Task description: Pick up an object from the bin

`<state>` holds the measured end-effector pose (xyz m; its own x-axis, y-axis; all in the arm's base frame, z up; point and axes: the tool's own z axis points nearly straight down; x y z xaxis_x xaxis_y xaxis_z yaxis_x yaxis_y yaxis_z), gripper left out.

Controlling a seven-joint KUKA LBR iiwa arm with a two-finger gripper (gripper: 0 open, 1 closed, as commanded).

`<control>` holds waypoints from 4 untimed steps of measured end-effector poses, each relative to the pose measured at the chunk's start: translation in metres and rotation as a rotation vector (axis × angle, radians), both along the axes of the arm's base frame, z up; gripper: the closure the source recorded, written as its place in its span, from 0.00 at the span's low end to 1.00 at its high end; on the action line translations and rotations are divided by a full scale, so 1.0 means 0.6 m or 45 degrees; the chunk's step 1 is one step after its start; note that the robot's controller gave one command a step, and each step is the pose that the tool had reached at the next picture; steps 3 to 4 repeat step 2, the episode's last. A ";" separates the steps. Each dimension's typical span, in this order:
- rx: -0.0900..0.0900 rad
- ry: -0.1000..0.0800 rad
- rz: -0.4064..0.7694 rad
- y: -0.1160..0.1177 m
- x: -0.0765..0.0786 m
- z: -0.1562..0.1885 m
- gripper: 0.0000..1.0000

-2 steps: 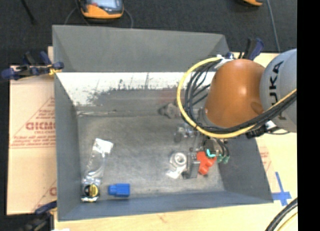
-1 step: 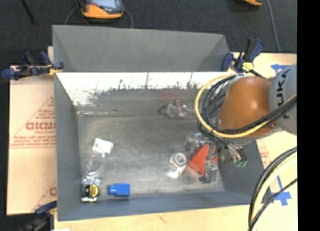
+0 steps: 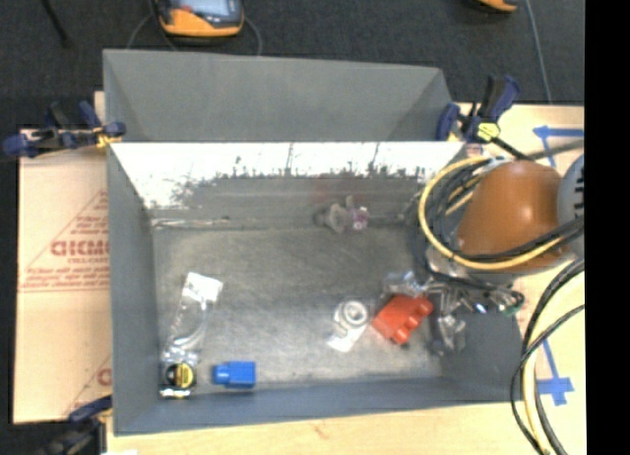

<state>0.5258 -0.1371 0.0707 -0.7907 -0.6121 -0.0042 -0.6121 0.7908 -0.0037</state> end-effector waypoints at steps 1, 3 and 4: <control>0.001 -0.003 -0.001 0.002 0.002 0.003 1.00; -0.003 -0.009 -0.020 0.011 0.023 0.301 1.00; -0.003 -0.009 -0.020 0.011 0.023 0.301 1.00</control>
Offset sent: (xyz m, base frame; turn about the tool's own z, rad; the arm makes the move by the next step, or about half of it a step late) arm 0.0000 0.0000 0.0000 0.0000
